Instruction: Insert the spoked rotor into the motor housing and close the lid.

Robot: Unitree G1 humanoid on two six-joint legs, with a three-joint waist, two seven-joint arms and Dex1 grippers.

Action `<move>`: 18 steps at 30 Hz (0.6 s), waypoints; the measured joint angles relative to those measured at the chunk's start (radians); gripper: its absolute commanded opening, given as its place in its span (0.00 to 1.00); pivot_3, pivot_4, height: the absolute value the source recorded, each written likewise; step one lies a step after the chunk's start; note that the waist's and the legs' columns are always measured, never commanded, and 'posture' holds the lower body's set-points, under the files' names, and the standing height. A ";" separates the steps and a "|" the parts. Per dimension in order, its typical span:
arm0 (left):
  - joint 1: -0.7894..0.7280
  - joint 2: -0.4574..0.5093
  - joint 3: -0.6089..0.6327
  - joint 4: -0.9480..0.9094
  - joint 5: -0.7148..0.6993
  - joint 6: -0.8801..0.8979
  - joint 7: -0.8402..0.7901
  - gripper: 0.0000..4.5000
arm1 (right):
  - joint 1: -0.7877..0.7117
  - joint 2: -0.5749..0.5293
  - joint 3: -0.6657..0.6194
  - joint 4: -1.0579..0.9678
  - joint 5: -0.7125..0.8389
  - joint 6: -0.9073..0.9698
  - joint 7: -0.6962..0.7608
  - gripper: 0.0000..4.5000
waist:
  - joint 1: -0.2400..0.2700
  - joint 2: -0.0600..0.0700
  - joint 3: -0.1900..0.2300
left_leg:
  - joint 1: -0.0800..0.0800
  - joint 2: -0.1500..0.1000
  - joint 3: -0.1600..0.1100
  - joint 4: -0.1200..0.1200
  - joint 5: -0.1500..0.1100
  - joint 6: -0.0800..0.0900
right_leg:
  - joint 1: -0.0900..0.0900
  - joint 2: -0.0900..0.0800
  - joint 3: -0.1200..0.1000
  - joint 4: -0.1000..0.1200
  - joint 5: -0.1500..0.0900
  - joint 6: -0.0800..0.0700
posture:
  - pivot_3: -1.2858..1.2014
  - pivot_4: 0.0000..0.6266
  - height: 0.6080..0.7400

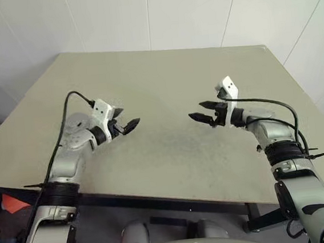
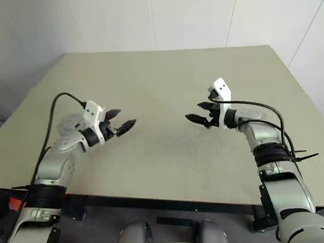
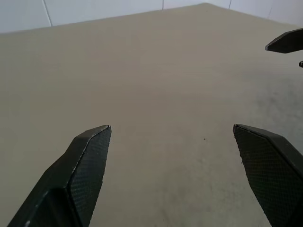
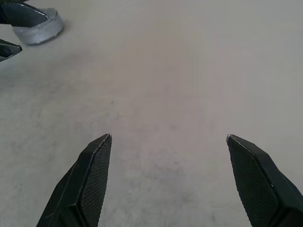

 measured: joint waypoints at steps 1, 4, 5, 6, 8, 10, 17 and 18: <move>0.000 -0.010 -0.009 0.004 0.014 -0.012 0.002 0.97 | 0.000 0.001 0.002 0.001 -0.003 -0.002 0.002 0.97 | 0.000 0.001 0.000 | -0.001 0.000 0.000 0.002 0.000 0.001 | -0.001 0.000 0.000 0.000 0.000 0.000 | 0.52 0.00 1.00; -0.001 -0.040 -0.013 0.002 0.031 -0.035 0.001 0.97 | -0.006 0.002 0.001 0.000 -0.003 -0.008 0.007 0.97 | 0.001 0.001 0.000 | -0.002 0.001 0.000 0.007 -0.002 0.004 | 0.000 0.000 0.000 0.002 0.000 0.000 | 0.52 0.00 1.00; -0.002 -0.041 -0.013 0.002 0.033 -0.038 0.000 0.97 | -0.008 0.001 0.001 0.000 -0.003 -0.009 0.010 0.97 | 0.001 0.001 0.000 | -0.002 0.001 0.000 0.007 -0.003 0.004 | 0.000 0.000 0.000 0.002 0.000 0.000 | 0.52 0.00 1.00; -0.005 -0.041 -0.012 0.002 0.037 -0.039 -0.002 0.97 | -0.012 0.001 0.001 0.001 -0.004 -0.013 0.011 0.97 | 0.001 0.001 0.000 | -0.001 0.001 0.000 0.007 -0.003 0.004 | 0.000 0.000 0.000 0.002 0.000 0.000 | 0.52 0.00 1.00; -0.016 -0.044 -0.012 0.002 0.039 -0.040 -0.006 0.97 | -0.026 0.001 0.000 0.011 -0.005 -0.023 0.010 0.97 | 0.001 0.001 0.000 | -0.001 0.001 0.000 0.008 -0.002 0.004 | 0.000 0.000 0.000 0.002 0.001 -0.001 | 0.52 0.00 1.00; -0.024 -0.047 -0.011 0.002 0.041 -0.041 -0.008 0.97 | -0.041 0.001 -0.001 0.021 -0.012 -0.035 0.007 0.97 | 0.001 0.001 0.000 | -0.001 0.001 0.000 0.008 -0.002 0.004 | 0.001 0.000 0.000 0.003 0.001 -0.001 | 0.52 0.00 1.00; -0.044 -0.067 -0.011 0.024 0.048 -0.041 -0.014 0.97 | -0.050 0.002 -0.002 0.070 -0.029 -0.070 -0.014 0.97 | 0.002 0.001 0.000 | -0.001 0.001 0.000 0.008 -0.002 0.004 | 0.000 0.000 0.000 0.003 0.001 -0.001 | 0.52 0.00 1.00; -0.046 -0.068 -0.011 0.026 0.050 -0.041 -0.014 0.97 | -0.055 0.002 -0.002 0.079 -0.031 -0.075 -0.019 0.97 | 0.001 0.001 0.000 | -0.001 0.001 0.000 0.008 -0.002 0.004 | 0.000 0.000 0.000 0.003 0.001 -0.001 | 0.52 0.00 1.00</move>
